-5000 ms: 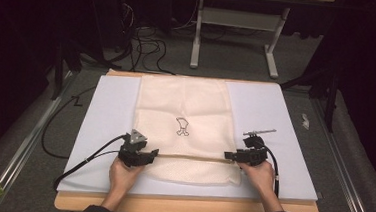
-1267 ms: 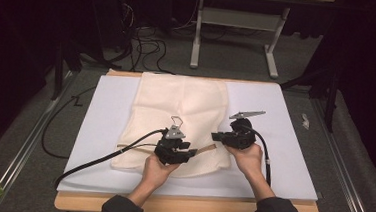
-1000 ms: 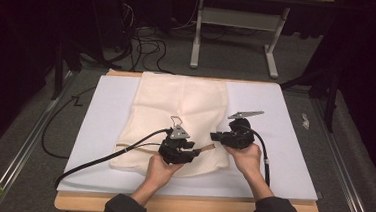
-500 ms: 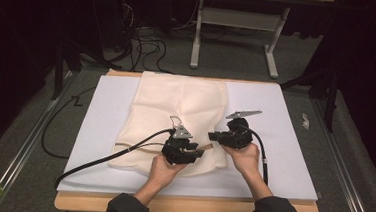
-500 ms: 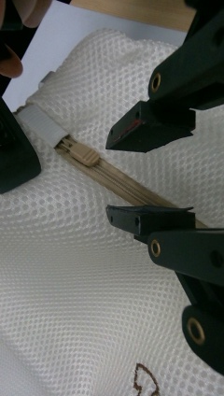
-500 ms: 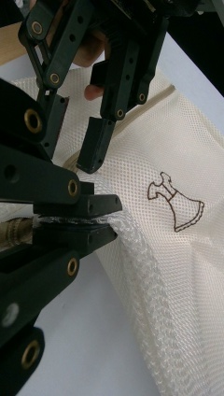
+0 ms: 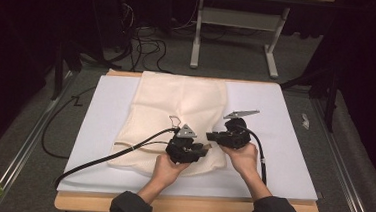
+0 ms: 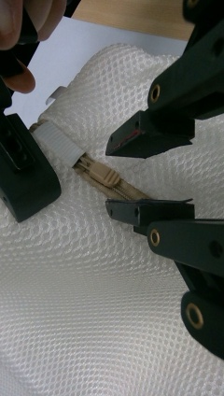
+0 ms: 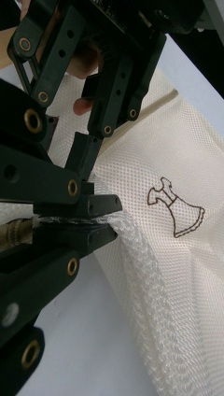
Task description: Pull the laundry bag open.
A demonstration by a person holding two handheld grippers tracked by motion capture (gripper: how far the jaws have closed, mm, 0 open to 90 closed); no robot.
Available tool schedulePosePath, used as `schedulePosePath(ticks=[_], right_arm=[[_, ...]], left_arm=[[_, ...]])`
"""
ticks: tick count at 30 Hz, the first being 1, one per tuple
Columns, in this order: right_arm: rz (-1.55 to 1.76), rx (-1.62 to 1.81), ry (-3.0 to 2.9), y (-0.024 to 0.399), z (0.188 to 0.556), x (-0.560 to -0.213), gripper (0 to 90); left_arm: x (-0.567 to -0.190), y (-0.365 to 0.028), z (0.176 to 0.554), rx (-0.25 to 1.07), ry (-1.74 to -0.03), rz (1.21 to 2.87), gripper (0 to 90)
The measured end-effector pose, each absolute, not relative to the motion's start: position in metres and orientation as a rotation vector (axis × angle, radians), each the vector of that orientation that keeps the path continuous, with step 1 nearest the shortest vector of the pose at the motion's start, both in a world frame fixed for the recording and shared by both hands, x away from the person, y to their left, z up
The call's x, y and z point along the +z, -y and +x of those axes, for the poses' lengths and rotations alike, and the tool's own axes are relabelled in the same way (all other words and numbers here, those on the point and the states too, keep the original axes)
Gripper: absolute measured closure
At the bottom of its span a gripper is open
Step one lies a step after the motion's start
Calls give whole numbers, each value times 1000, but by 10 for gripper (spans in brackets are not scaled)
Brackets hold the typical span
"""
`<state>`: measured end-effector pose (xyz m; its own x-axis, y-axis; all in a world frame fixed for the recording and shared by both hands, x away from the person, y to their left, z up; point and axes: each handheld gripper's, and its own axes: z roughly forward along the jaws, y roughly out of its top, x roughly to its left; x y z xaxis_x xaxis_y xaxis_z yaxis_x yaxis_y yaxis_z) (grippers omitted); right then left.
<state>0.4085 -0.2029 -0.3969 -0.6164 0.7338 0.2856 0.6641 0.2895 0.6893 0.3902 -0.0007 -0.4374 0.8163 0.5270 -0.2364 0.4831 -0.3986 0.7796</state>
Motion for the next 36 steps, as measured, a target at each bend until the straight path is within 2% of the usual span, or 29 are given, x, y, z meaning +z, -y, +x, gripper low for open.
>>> schedulePosePath(ticks=[14,21,36], right_arm=[[1299,1238,-2468,192,409,-395,880],[1284,1225,-2474,191,408,-396,879],[1256,1184,-2500,193,406,-397,822]], left_arm=[[-438,2,391,50,-734,2042,772],[-438,2,391,51,-721,2033,863],[-432,-2,391,78,-720,2039,872]])
